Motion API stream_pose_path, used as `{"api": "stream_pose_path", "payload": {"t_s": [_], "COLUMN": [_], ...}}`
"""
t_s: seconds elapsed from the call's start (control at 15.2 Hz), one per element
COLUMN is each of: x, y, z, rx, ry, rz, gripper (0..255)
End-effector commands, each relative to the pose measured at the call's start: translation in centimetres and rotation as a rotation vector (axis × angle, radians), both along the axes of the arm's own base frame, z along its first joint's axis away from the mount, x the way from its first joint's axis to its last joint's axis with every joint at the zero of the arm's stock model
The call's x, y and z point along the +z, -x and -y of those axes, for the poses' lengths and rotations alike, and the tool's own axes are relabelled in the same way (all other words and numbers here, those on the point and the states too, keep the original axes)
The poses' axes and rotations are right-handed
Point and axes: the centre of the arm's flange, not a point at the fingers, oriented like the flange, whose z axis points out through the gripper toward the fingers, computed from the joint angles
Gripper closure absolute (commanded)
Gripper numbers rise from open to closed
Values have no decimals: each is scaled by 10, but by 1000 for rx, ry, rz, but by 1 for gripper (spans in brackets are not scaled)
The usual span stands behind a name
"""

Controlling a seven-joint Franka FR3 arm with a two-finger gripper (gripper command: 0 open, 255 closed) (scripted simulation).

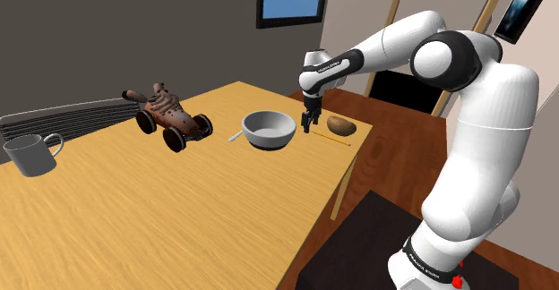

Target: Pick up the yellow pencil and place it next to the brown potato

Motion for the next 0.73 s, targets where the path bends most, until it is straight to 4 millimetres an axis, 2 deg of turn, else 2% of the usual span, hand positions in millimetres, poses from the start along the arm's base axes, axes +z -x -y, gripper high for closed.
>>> {"api": "stream_pose_path", "payload": {"t_s": [0.0, 0.2, 0.66], "x": [13, 50, 50], "y": [-1, -4, -4], "z": [-1, -3, -3], "rx": [0, 0, 0], "ry": [0, 0, 0], "rz": [0, 0, 0], "gripper": [0, 0, 0]}}
